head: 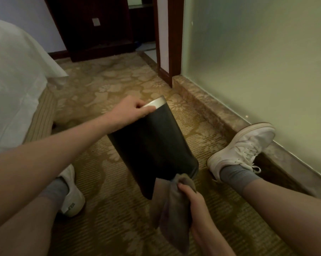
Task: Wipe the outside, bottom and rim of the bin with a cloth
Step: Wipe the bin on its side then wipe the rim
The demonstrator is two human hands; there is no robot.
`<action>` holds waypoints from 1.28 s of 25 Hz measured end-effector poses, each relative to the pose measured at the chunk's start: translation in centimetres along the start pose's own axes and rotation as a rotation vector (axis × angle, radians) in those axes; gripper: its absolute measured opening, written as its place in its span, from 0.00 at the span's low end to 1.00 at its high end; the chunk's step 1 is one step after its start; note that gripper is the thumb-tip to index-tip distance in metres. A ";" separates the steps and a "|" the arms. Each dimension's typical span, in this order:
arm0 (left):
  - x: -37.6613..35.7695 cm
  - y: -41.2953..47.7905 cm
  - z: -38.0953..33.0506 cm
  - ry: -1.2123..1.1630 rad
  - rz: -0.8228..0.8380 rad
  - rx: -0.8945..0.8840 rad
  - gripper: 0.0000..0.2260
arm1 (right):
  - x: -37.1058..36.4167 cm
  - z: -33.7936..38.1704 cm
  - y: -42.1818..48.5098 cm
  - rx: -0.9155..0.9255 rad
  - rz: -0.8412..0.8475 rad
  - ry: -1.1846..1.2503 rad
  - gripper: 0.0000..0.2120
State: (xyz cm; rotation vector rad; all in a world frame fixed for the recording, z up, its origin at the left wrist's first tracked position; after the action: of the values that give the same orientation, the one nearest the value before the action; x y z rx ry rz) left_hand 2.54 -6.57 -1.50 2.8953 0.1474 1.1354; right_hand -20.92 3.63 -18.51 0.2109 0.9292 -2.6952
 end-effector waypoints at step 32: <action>2.9 -11.0 -11.3 0.426 0.117 -0.207 0.14 | 1.9 20.4 -10.2 0.468 0.095 -0.617 0.21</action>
State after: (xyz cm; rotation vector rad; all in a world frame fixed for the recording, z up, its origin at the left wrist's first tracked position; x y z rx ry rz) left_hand -3.87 4.53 8.05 2.4755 -0.1269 1.6637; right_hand -26.84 -1.74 2.97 -0.4516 0.1054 -2.5875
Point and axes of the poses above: each hand's wrist, its own y-axis towards the middle knuckle, its own x-axis out of the back of the hand, z = x × y, the point moved 2 cm from there along y, towards the middle knuckle, and after that the axes turned 12 degrees about -y, right-handed, at the moved point
